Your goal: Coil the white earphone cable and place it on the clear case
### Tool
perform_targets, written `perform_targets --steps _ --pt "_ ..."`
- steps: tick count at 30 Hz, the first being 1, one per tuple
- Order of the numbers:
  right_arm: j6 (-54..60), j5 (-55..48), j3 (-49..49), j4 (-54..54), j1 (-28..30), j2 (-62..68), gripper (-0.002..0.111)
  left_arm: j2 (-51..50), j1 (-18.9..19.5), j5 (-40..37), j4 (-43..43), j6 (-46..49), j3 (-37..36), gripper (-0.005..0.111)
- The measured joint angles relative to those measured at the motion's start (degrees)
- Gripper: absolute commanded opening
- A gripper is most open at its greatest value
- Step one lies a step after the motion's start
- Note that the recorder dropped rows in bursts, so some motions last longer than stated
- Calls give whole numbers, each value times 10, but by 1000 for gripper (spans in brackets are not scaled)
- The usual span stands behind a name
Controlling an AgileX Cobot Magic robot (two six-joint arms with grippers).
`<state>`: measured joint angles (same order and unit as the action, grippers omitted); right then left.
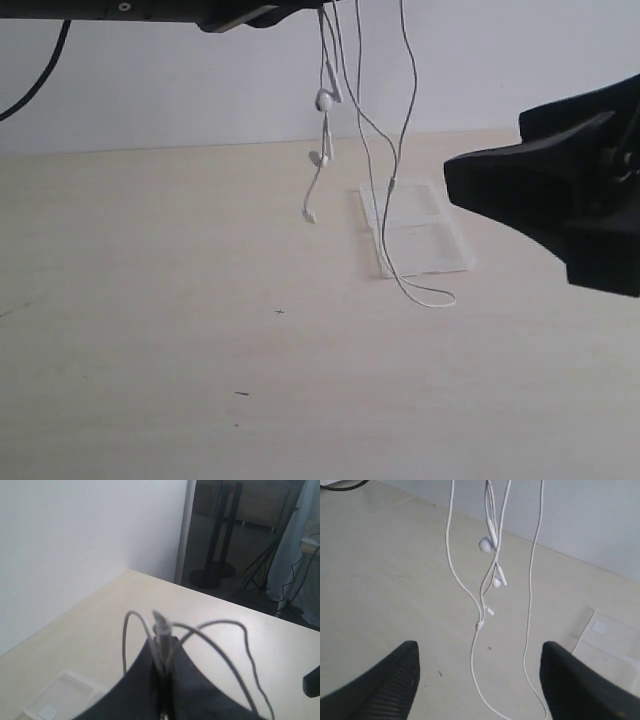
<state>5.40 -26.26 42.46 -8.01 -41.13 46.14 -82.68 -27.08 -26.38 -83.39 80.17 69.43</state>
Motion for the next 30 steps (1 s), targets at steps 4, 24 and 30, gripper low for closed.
perform_targets --steps 4,24,30 --pt "4 47 -22 -9 0 0 76 4 0 0 9 -13 0 0" --pt "18 133 -39 -56 0 94 76 8 1 -46 70 -20 16 0" --pt "26 134 -40 -56 0 97 76 8 39 -139 85 -19 17 0"
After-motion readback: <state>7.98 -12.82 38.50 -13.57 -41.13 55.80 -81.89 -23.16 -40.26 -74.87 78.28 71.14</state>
